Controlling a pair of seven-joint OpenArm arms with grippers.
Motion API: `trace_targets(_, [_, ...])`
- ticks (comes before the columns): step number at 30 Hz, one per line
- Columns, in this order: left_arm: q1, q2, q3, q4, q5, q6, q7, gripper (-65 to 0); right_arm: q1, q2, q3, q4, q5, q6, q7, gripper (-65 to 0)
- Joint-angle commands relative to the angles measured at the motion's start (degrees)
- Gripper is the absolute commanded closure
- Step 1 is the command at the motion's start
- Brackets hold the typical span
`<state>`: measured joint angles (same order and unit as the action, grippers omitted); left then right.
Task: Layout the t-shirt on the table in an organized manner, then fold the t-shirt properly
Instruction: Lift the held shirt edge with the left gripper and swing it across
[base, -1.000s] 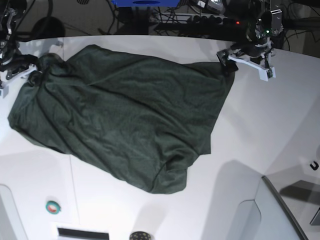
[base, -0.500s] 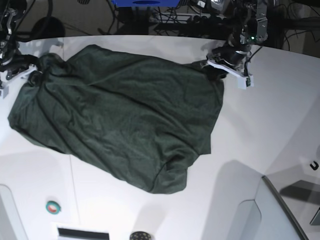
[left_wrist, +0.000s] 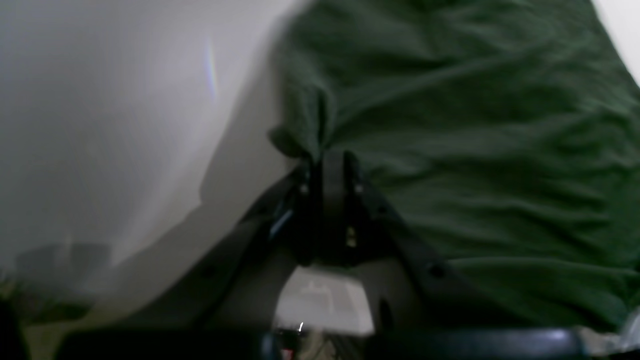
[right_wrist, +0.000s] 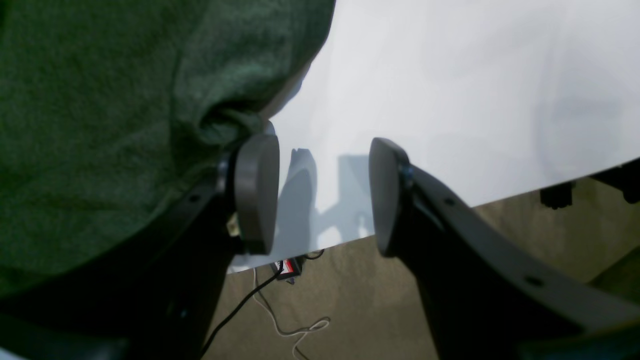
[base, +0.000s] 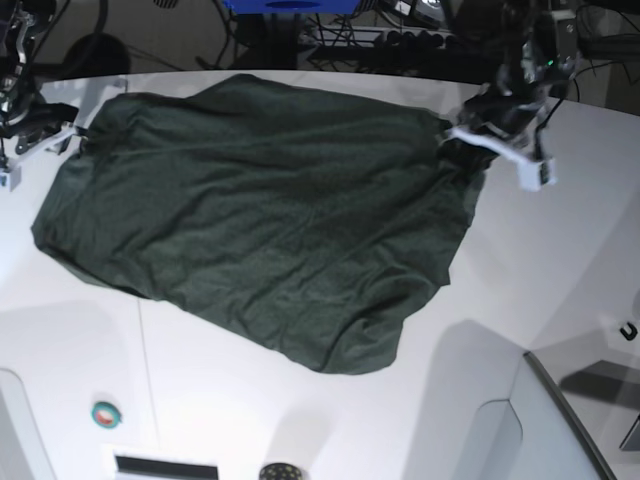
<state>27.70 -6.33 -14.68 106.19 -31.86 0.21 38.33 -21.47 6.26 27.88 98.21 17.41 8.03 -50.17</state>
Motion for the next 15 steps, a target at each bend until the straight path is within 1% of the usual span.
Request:
trace_targets(1, [-1.6,-0.3,1.0,1.3,-0.6,0.4,-0.2,0.0,0.2,0.6,0.2,0.9,0.0,0.5,0.5,-27.8])
trace_targets(2, [-3.1,-0.2,2.3,1.5,-0.7,0.7,0.9,0.0,0.2,0.6,0.2,0.9,0.0,0.5,0.5,-27.8])
trace_targets(4, [-7.2,1.2,4.8,2.5,-0.7,1.1,3.2,0.0,0.2,0.6,0.2,0.9,0.0,0.5,0.5,-27.8])
trace_targets(7, [-14.8,3.9,7.2,2.7,-0.7,1.4,7.7,0.0,0.2,0.8,0.2,0.9,0.0,0.5,0.5,-27.8])
trace_targets(9, [-20.2,6.4,8.9,2.0,-0.5,1.6,9.6,0.0,0.1,0.8,0.2,0.9,0.0,0.5,0.4,-27.8])
trace_targets(12, [-28.3,9.0,11.8,-1.7,-0.4,1.6,9.9,0.0,0.0,0.8,0.2,0.9,0.0,0.5,0.4,-27.8])
trace_targets(15, [-36.6,11.3,14.3,-11.5,-0.4,1.8,9.6,0.0,-0.2,0.6,0.2,0.9,0.0,0.5,0.2,-27.8])
